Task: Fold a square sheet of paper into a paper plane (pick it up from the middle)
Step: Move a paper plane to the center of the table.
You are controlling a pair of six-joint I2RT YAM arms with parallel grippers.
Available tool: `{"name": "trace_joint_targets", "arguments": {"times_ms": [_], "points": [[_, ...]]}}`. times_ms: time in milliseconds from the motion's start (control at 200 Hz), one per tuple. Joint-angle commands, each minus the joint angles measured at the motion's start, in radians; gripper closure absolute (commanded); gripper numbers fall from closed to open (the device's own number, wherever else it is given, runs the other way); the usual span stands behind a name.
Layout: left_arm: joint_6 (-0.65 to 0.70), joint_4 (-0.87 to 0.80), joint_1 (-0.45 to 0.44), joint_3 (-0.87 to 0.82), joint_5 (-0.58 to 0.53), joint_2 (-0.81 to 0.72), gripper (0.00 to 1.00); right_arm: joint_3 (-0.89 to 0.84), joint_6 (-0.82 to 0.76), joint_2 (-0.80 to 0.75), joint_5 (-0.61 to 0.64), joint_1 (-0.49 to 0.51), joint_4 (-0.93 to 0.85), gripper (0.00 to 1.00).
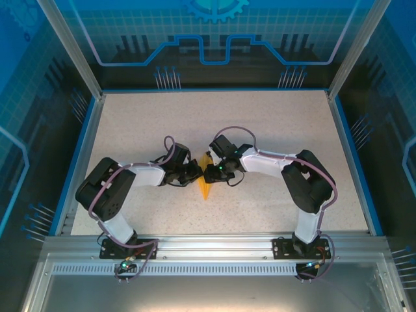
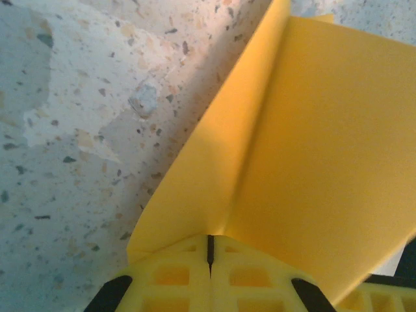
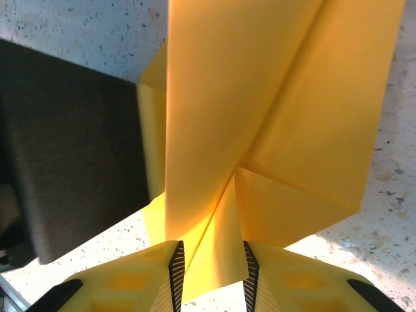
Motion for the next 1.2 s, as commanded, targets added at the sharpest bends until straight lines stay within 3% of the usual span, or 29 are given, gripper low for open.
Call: {"name": "trace_joint_targets", "arguments": {"times_ms": [0,290,545,745,1040,1195], "points": [[-0.001,-0.04,-0.001,0.026,-0.002,-0.059,0.94,0.02,0.033,-0.01,0.022,0.015,-0.029,0.68],[0.017,-0.114,0.003,0.007,-0.077,-0.151,0.86,0.03,0.061,0.0,0.017,0.037,-0.041,0.62],[0.026,-0.18,0.017,-0.018,-0.165,-0.211,0.72,0.052,0.098,0.021,0.053,0.051,-0.067,0.54],[0.025,-0.186,0.02,-0.024,-0.165,-0.19,0.68,0.075,0.122,0.033,0.087,0.062,-0.088,0.53],[0.025,-0.094,0.053,-0.006,-0.037,-0.084,0.66,0.083,0.144,0.038,0.109,0.066,-0.086,0.56],[-0.001,0.001,0.063,-0.021,0.042,-0.051,0.77,0.084,0.151,0.038,0.111,0.065,-0.082,0.56]]}}
